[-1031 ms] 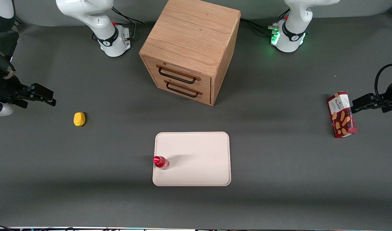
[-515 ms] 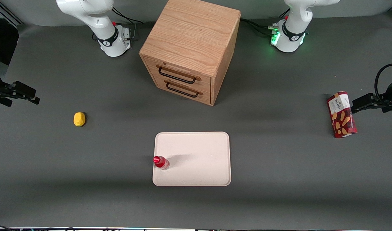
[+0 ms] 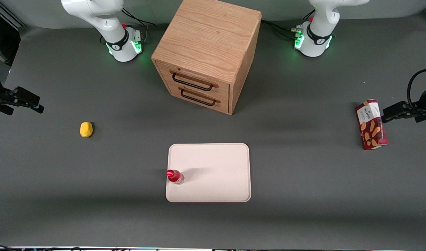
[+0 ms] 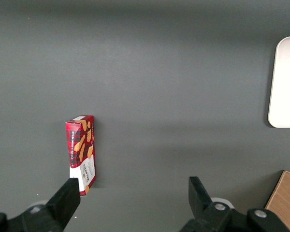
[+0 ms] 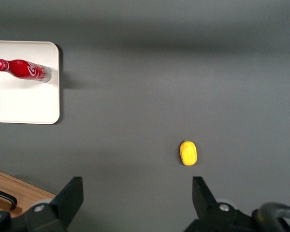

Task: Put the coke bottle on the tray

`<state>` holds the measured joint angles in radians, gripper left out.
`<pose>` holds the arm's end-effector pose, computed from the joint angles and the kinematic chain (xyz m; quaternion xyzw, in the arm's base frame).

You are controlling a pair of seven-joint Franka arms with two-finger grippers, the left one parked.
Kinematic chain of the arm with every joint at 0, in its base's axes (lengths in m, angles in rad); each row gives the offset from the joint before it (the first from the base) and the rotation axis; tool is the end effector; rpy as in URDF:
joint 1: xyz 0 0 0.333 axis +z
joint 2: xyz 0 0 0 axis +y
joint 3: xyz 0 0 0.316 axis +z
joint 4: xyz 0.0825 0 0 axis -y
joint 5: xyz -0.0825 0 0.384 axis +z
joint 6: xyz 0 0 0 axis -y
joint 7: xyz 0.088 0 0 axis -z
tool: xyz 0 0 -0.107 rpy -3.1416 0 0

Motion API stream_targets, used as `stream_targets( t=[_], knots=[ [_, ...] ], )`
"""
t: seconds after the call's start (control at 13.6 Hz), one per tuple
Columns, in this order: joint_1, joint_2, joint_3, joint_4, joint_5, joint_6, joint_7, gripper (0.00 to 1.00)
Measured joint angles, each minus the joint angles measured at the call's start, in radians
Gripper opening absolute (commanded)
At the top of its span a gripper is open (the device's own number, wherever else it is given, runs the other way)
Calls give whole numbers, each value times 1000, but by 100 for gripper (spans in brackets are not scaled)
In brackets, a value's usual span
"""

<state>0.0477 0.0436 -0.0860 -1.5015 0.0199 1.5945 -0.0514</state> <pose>0.5708 -0.0186 0.6350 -0.9996 -0.0066 -0.0251 0.0070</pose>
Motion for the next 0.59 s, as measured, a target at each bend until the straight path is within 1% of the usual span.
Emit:
stream_targets(
  t=[0.59],
  knots=[
    [0, 0, 0, 7, 0, -2, 0, 100]
  ],
)
